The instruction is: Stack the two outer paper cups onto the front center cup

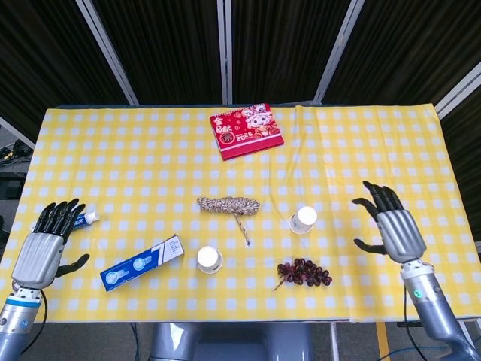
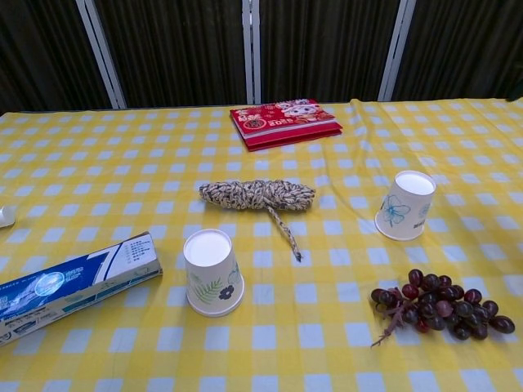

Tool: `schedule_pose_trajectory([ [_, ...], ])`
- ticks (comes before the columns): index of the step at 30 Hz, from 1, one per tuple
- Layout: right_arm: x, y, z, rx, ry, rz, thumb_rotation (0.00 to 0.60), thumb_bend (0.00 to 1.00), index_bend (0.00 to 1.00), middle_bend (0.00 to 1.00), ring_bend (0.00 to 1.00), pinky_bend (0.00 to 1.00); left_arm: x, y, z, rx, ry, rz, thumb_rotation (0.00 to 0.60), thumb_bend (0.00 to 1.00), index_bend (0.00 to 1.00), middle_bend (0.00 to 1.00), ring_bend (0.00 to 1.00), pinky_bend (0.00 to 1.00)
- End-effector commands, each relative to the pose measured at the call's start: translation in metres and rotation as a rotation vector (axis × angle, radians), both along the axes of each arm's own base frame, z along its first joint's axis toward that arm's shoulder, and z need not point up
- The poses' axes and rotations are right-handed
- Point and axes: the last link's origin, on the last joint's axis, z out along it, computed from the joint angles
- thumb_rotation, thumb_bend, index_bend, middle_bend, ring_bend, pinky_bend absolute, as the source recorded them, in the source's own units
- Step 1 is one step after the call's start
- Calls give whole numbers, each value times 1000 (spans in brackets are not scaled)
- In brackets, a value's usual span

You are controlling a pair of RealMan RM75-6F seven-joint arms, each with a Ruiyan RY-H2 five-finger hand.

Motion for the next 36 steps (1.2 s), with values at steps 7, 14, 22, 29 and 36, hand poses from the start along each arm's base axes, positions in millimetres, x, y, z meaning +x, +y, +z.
schedule_pose_trajectory([
  [7, 49, -56, -63, 176, 53, -59, 600, 132, 235, 2, 0, 0, -3, 1, 3, -23, -25, 5, 600, 194, 20, 0, 0, 0],
  [14, 50, -61, -77, 198, 57, -88, 600, 189, 269, 2, 0, 0, -3, 1, 3, -33, -31, 0, 600, 194, 20, 0, 0, 0],
  [22, 49, -63, -87, 222, 54, -111, 600, 185, 254, 1, 0, 0, -6, 4, 2, -42, -34, 15, 600, 193, 20, 0, 0, 0],
  [29, 52, -61, -90, 229, 53, -104, 600, 185, 253, 1, 0, 0, -7, 5, 2, -45, -39, 19, 600, 193, 20, 0, 0, 0],
  [36, 50, -65, -97, 234, 66, -113, 600, 202, 292, 14, 0, 0, -6, 4, 3, -45, -46, 13, 600, 193, 20, 0, 0, 0],
])
